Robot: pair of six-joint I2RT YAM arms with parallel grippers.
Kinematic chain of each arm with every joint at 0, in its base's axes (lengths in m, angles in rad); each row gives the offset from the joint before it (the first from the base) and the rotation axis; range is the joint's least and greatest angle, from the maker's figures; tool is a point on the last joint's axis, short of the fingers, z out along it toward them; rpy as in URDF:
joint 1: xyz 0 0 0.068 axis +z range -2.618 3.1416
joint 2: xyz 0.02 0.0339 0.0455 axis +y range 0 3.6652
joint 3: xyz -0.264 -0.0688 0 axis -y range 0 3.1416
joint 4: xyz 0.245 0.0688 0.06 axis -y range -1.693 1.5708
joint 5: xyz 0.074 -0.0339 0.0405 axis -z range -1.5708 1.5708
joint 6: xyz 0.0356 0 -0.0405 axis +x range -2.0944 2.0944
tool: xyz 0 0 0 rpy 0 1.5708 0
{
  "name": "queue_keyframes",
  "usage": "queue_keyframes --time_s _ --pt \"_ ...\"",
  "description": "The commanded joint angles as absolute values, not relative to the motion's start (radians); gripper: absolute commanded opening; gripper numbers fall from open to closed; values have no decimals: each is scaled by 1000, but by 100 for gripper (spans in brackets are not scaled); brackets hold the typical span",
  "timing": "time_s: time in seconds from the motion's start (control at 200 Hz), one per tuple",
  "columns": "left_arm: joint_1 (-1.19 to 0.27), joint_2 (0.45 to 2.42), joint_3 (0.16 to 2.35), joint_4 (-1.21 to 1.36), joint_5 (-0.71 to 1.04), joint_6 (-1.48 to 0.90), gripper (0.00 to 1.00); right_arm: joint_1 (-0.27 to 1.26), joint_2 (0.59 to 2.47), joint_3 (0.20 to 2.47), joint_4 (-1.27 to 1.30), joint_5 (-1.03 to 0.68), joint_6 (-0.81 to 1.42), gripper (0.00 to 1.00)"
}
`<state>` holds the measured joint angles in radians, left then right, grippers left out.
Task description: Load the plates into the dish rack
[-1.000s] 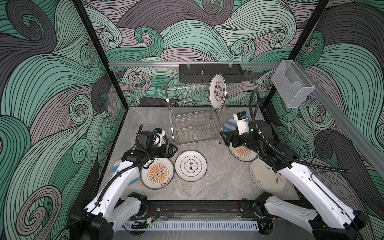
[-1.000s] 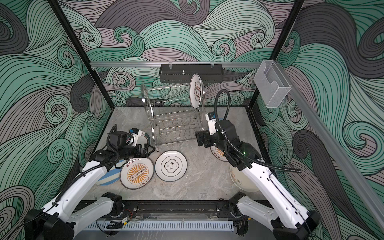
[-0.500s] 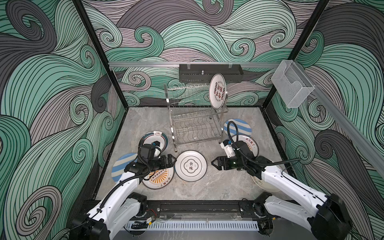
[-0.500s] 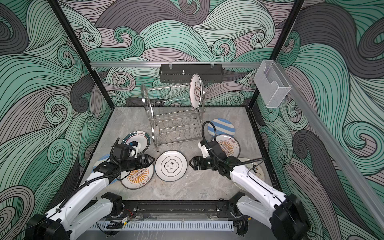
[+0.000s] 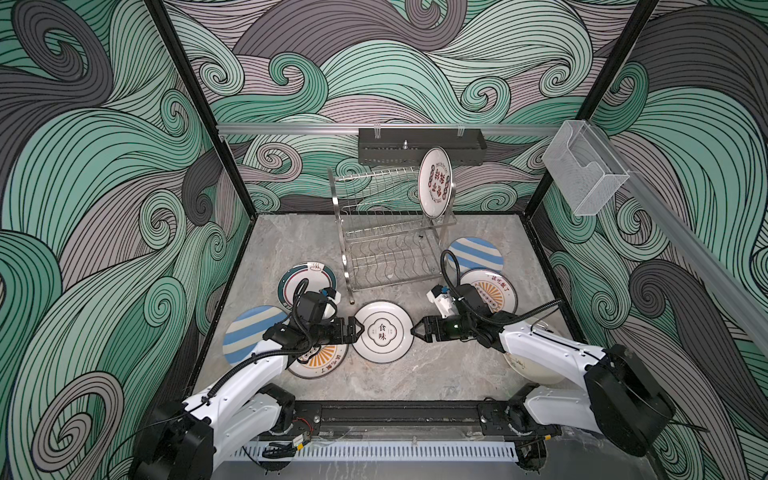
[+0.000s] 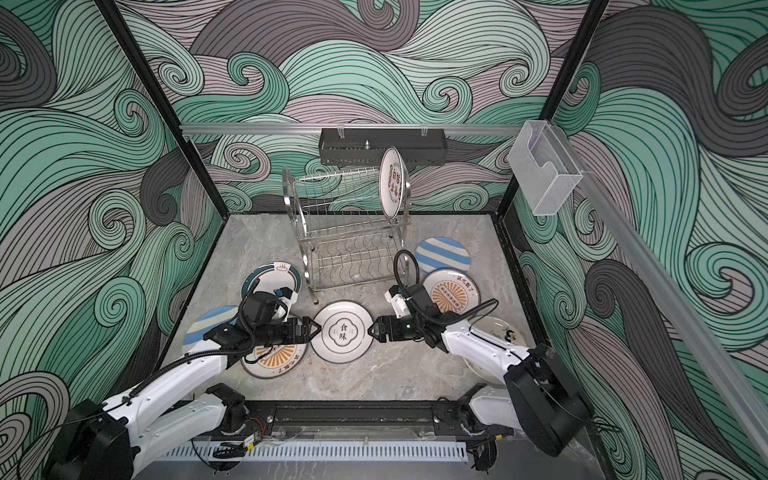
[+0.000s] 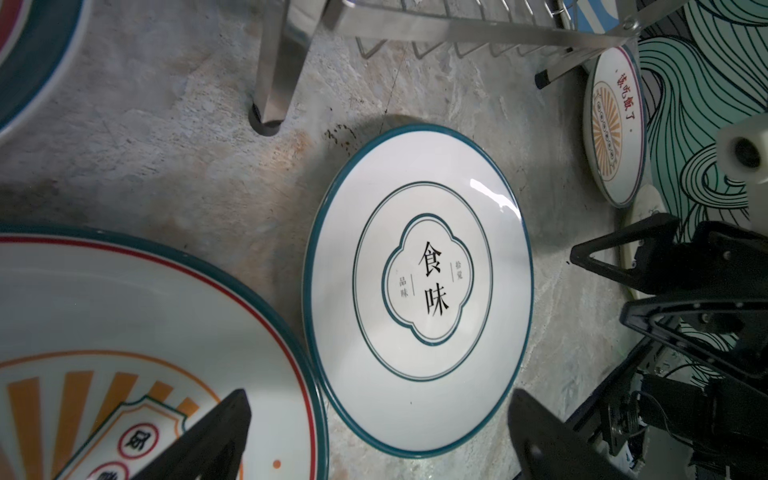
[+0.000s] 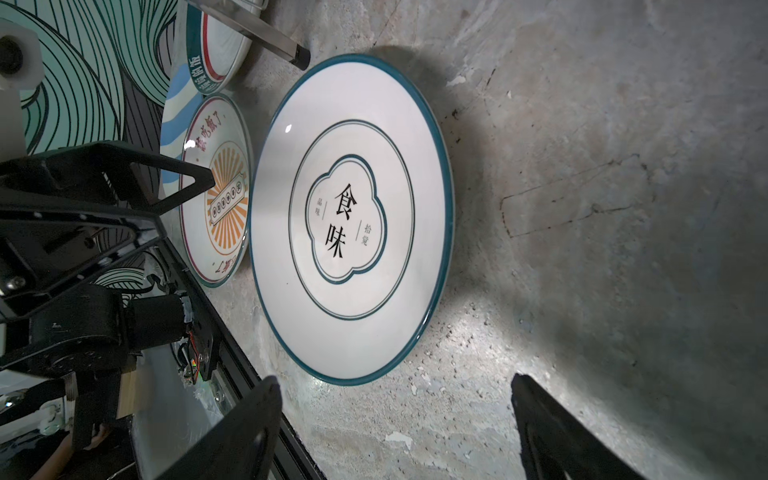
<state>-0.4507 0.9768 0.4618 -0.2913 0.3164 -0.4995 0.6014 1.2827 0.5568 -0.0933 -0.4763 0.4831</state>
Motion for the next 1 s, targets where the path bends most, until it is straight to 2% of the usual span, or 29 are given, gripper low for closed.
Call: queue_keyframes --time_s 0.0,0.355,0.465,0.55,0.996 --pt "-467 997 515 -286 293 -446 99 603 1290 551 -55 -486 494 85" --pt "-482 1094 514 -217 313 -429 99 603 1370 555 -48 -497 473 83" --pt "-492 1137 523 -181 324 -436 99 602 1411 567 -45 -523 472 85" --pt "-509 1166 530 -162 322 -429 99 602 1419 566 -46 -524 471 83" --pt "-529 1236 587 -203 306 -384 99 591 1500 580 27 -522 514 79"
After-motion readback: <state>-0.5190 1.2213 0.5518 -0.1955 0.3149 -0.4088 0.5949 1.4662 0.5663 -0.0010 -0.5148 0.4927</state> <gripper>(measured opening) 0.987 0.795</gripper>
